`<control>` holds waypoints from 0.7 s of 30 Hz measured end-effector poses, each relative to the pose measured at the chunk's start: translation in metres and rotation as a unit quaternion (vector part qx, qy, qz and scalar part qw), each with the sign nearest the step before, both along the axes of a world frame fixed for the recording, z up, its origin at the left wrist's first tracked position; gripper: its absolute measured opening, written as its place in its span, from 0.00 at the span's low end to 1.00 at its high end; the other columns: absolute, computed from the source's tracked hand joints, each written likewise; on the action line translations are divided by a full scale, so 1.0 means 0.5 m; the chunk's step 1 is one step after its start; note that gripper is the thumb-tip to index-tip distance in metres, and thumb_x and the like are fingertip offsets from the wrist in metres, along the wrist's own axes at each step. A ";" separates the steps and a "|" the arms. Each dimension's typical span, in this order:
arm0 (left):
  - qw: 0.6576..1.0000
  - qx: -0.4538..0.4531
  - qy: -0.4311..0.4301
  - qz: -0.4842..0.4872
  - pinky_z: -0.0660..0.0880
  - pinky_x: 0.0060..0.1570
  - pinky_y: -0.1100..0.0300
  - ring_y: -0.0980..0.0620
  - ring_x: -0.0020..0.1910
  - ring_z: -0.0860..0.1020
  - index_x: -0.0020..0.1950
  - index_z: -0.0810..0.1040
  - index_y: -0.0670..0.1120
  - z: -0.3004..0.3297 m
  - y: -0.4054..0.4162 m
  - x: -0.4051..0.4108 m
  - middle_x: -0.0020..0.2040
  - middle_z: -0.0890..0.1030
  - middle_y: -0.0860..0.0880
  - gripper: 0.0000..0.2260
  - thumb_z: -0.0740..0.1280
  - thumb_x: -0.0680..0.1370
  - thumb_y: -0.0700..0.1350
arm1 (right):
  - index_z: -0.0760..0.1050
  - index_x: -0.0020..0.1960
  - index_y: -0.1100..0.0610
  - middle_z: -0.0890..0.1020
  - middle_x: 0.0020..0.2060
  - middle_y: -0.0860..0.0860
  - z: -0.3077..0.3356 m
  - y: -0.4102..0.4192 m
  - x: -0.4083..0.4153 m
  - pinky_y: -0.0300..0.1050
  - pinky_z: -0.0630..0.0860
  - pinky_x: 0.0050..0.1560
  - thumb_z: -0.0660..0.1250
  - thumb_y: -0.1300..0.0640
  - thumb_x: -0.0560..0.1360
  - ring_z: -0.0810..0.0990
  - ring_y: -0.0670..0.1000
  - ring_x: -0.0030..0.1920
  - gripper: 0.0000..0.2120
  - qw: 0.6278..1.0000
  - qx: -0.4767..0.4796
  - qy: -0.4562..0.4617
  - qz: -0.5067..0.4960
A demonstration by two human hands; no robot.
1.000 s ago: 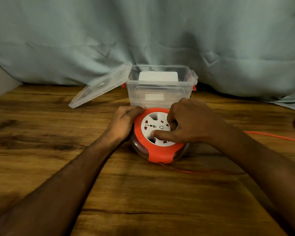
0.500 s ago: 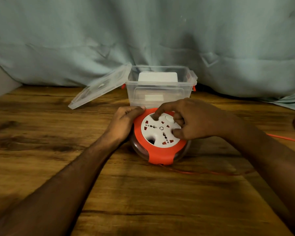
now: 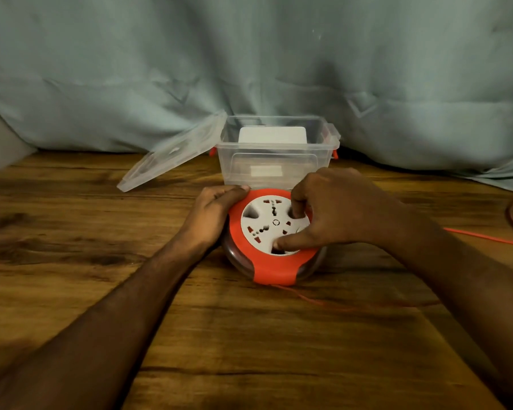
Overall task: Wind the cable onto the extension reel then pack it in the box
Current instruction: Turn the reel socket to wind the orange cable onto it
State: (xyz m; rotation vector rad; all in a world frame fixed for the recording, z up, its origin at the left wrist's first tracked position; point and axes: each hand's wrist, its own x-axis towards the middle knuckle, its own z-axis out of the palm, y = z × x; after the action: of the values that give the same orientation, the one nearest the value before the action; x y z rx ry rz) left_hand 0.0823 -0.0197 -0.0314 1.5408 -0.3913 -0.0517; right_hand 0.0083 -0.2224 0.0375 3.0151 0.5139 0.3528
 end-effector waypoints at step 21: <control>1.000 0.016 -0.003 -0.018 0.77 0.48 0.39 0.28 0.44 0.81 0.52 0.81 0.30 -0.003 0.003 0.005 0.49 0.81 0.25 0.16 0.63 0.83 0.43 | 0.69 0.68 0.36 0.73 0.35 0.39 0.002 0.000 0.002 0.40 0.70 0.37 0.72 0.48 0.70 0.72 0.40 0.37 0.28 0.992 0.057 0.099 0.044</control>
State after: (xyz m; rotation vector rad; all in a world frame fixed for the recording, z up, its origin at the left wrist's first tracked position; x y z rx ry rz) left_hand 0.0848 -0.0181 -0.0328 1.5659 -0.4251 -0.0824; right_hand 0.0094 -0.2224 0.0387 3.1644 0.6652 0.0885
